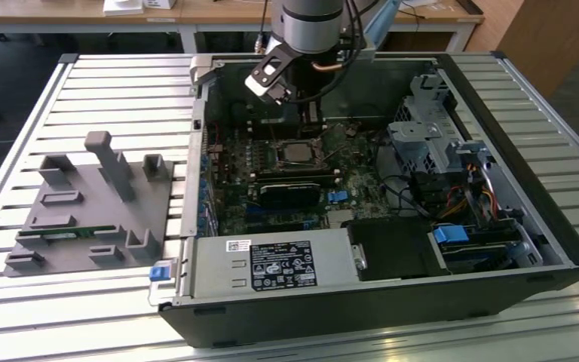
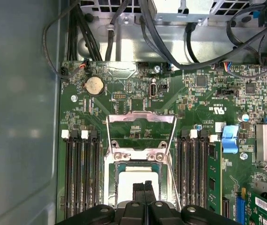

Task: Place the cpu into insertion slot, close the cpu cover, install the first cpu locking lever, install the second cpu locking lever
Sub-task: 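Close the cpu cover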

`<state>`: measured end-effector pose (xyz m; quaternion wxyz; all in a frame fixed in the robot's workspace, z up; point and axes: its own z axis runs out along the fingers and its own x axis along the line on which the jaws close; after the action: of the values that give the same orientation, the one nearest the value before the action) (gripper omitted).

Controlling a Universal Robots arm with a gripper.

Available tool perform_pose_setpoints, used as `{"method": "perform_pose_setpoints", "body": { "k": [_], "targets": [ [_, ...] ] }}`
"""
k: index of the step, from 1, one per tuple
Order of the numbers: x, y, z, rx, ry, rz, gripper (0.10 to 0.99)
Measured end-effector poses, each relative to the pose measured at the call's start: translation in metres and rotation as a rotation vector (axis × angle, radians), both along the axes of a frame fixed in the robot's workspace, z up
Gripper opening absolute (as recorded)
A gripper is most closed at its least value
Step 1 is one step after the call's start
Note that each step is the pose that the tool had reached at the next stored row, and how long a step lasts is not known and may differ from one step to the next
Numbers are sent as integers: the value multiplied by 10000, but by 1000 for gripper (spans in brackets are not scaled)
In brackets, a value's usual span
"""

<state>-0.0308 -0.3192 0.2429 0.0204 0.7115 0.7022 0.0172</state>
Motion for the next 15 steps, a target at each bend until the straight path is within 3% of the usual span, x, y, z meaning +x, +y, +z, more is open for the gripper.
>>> {"method": "perform_pose_setpoints", "body": {
  "k": [4,12,15],
  "targets": [
    [1,0,46,4,-1,2,106],
    [1,0,284,12,1,1,106],
    [1,-9,295,16,-1,4,106]
  ]
}}
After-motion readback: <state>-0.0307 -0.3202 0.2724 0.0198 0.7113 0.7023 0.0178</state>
